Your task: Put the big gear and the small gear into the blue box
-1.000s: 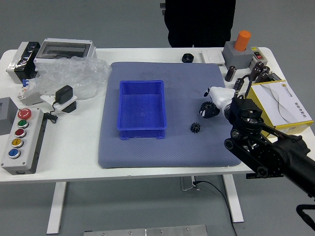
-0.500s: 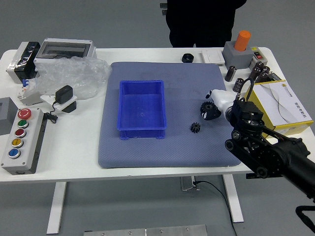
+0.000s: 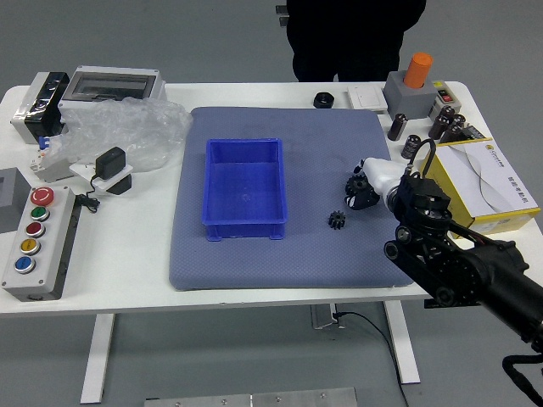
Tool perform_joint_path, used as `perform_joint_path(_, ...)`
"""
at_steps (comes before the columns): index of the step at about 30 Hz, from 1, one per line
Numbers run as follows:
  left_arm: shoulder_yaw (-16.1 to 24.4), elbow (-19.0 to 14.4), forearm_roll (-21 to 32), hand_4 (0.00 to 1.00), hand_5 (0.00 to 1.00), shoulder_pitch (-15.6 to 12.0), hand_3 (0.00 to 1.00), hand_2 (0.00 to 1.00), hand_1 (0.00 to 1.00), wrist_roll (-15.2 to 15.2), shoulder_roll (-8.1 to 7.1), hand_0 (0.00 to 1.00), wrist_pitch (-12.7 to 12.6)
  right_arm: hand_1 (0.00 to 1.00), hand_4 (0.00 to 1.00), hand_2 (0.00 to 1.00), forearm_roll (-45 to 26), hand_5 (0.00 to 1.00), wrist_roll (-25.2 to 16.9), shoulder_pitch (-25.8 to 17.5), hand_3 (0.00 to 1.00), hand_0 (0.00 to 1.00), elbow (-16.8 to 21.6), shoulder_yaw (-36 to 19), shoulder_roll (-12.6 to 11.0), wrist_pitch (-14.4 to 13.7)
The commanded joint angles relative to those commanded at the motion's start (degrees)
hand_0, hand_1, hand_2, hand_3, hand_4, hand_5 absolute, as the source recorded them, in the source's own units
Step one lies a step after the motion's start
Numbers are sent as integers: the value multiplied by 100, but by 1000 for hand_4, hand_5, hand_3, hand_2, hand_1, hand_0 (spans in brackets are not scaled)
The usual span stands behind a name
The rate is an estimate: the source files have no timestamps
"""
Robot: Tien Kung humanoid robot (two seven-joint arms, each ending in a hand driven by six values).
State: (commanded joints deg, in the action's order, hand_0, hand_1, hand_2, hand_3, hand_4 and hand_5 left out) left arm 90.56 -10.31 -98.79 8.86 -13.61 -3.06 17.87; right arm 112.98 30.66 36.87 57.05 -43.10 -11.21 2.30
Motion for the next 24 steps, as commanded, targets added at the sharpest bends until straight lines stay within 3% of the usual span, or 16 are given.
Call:
perform_joint_path(3,1,0,-6,626,278,3,839,808,800,-1,5,816,3,687,775,801,-16,340,-50,-10,792,735,-77,14,36,-64)
perform_joint_path(4,1,0,-8,626,279,4,840,808,799,0,6,816,3,645,753,742,-19,345,-65,-13,715,707,-94,18,42,-83)
perform_joint_path(9,0,0,-14,626,279,1,840,808,799,-2,7,816,2,645,753,742,-10,345,-143,-32,715,707,-170,40,68,-206)
perform_joint_path(10,-1,0,-13,625,278,1,839,808,800,-2,7,816,2,557,679,633,-5,325,-157,-36,645,644,-181,44,71,-229)
perform_joint_path(15,-4,0,-13,625,278,2,839,808,800,1,15,816,1,557,679,633,19,325,-220,-53,645,644,-231,72,83,-345)
perform_joint_path(16,-4,0,-13,625,279,3,839,808,800,1,16,816,1,509,640,558,20,191,-228,-55,600,674,-237,76,84,-360)
perform_joint_path(21,-5,0,-12,625,279,4,839,808,800,1,19,816,0,509,640,558,34,191,-256,-51,600,674,-266,79,85,-434)
perform_joint_path(22,-6,0,-11,625,278,3,839,808,800,0,19,816,-1,455,728,486,36,132,-258,-49,500,659,-271,80,84,-446)
perform_joint_path(24,-7,0,-8,625,278,0,839,808,800,-1,18,816,-2,455,728,486,39,132,-261,-47,500,659,-278,81,83,-471)
